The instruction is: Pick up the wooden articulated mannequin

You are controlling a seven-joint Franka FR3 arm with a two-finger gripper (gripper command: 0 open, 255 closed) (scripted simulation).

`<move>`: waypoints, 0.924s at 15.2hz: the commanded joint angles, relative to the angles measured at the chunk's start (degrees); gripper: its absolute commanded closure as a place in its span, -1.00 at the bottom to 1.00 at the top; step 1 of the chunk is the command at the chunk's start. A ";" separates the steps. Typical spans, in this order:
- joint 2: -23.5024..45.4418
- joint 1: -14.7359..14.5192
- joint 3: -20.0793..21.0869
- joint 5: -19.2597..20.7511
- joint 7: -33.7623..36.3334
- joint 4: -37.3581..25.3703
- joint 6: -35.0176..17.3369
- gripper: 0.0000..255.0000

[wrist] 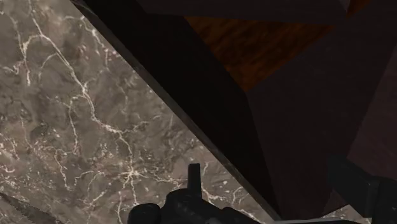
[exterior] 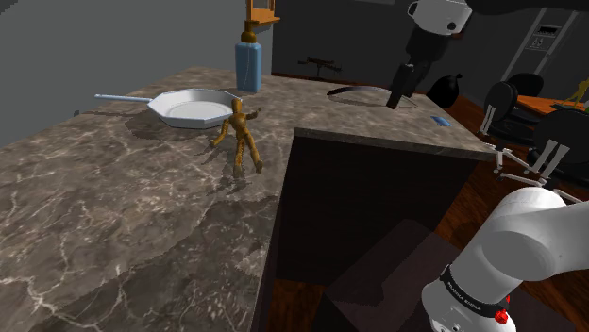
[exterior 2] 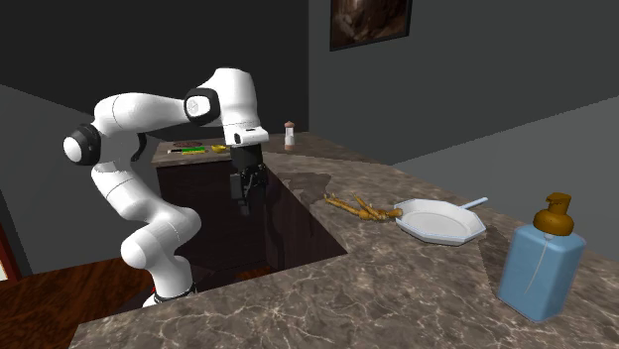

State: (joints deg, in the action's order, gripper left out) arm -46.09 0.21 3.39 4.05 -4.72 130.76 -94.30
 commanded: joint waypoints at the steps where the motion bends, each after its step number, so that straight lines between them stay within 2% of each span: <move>1: 0.00 0.00 0.00 0.00 0.00 0.00 0.00 -1.00; 7: 5.50 -0.01 7.32 -5.64 12.75 -1.26 -2.87 -1.00; 14: 15.31 0.74 15.53 -10.06 27.36 -6.55 -6.89 -1.00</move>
State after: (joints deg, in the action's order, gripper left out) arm -32.17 0.84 17.74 -5.45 20.31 125.07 -100.68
